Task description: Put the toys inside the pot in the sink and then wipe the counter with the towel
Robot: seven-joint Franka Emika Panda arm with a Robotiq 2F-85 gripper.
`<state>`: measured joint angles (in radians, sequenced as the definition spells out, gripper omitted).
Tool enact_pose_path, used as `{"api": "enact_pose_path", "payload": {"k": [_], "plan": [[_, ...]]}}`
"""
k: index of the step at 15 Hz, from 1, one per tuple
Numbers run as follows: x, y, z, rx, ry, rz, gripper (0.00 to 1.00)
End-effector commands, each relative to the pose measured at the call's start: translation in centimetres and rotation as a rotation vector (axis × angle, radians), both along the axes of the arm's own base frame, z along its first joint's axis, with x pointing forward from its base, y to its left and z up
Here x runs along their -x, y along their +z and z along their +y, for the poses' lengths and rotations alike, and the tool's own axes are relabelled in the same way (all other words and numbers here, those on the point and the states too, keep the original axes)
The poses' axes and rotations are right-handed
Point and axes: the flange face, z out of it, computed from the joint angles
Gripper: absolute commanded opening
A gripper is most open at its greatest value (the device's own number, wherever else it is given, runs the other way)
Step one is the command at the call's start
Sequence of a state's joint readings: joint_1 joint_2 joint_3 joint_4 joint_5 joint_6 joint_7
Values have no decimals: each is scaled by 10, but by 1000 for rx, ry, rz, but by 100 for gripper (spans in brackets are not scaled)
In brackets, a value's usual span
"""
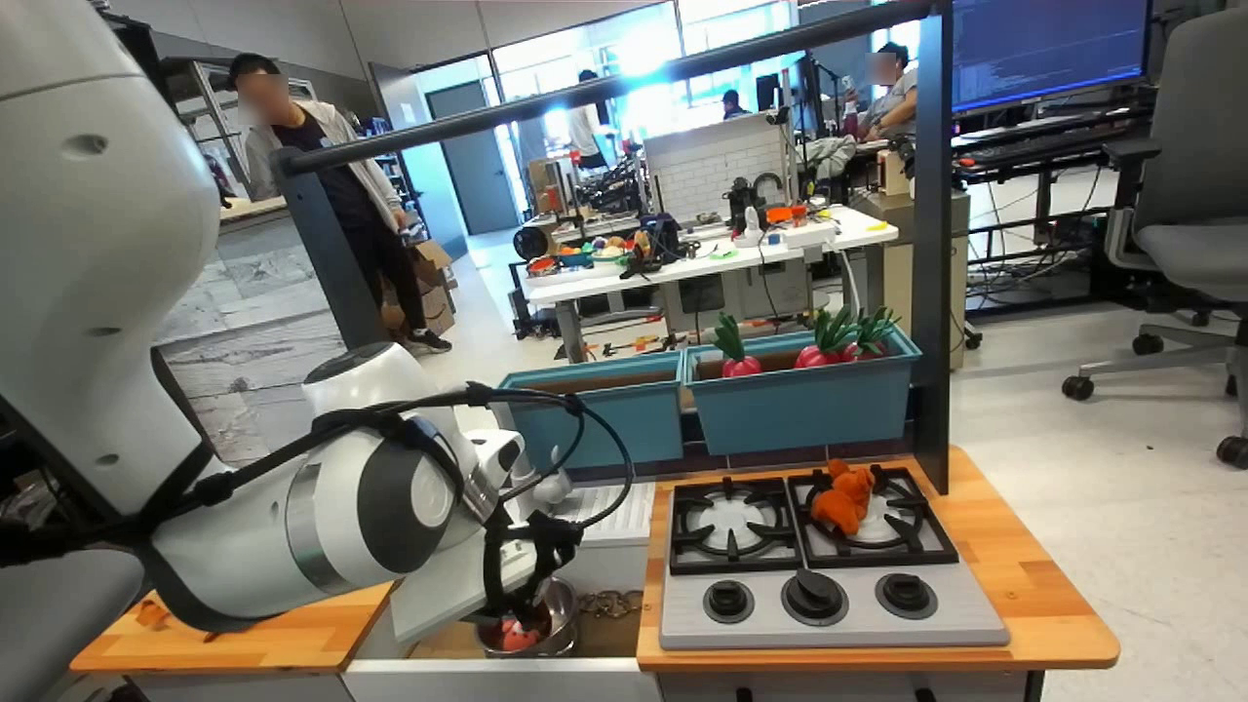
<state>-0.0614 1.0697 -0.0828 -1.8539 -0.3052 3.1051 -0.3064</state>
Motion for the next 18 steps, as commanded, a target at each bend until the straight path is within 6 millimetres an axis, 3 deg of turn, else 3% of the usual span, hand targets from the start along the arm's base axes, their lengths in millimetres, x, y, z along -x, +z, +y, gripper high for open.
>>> {"api": "enact_pose_path", "payload": {"k": [1,3,4,5,7,14,15,16,18], "plan": [[-11,0,9,6,26,-33,2],[-13,3,12,-5,33,-34,2],[-15,4,13,3,25,-32,21],[-11,1,11,-1,21,-17,9],[-12,1,11,-1,21,-20,21],[-13,2,11,0,21,-22,22],[-13,2,11,0,21,-22,47],[-12,4,12,-18,32,-27,49],[-6,14,13,-38,52,-31,62]]}}
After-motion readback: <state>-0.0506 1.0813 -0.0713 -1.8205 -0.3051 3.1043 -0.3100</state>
